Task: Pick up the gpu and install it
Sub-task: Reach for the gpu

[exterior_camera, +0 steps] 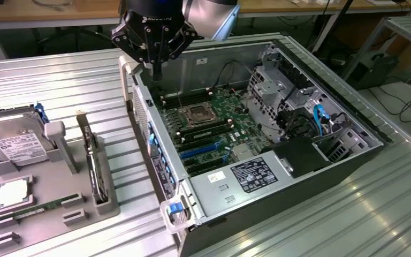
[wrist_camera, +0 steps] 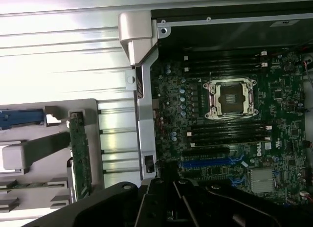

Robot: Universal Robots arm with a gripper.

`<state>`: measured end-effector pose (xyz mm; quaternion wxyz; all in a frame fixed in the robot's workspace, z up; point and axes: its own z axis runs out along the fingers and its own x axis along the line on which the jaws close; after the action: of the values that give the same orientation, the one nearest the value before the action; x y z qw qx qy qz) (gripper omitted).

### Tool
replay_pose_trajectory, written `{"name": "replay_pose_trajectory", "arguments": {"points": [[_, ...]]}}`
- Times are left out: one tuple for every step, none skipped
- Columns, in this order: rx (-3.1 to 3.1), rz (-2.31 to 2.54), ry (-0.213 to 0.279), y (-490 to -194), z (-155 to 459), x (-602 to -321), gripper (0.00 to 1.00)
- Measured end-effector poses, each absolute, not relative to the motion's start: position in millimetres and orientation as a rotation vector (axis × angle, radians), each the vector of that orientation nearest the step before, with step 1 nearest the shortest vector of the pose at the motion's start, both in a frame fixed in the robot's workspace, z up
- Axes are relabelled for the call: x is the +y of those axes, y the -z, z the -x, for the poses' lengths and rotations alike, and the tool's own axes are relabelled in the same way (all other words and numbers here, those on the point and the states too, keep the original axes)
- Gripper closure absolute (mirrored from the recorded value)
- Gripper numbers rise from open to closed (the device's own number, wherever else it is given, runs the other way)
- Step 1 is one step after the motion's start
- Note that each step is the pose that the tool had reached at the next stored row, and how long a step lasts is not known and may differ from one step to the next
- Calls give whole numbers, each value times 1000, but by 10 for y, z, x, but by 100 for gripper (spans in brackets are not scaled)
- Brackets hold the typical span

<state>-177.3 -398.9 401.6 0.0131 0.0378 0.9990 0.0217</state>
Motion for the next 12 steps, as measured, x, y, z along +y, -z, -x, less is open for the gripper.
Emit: {"name": "replay_pose_trajectory", "arguments": {"points": [[3113, -118, -68, -4016, 1784, -3989, 89], [3112, -118, -68, -4016, 1789, -3989, 89], [3113, -118, -68, -4016, 1796, -3989, 89], [3112, -118, -68, -4016, 1802, -3989, 89], [3112, -118, -68, -4016, 1808, -3989, 89], [3113, -118, -68, -4016, 1814, -3989, 89], [3112, -118, -68, -4016, 1821, -3989, 89], [3112, -118, -68, -4016, 1829, -3989, 89], [3112, -118, -68, -4016, 1836, -3989, 89], [3112, -118, -68, -4016, 1844, -3989, 89], [3112, -118, -68, -4016, 1858, -3989, 89], [3112, -118, -68, -4016, 1865, -3989, 89]]}}
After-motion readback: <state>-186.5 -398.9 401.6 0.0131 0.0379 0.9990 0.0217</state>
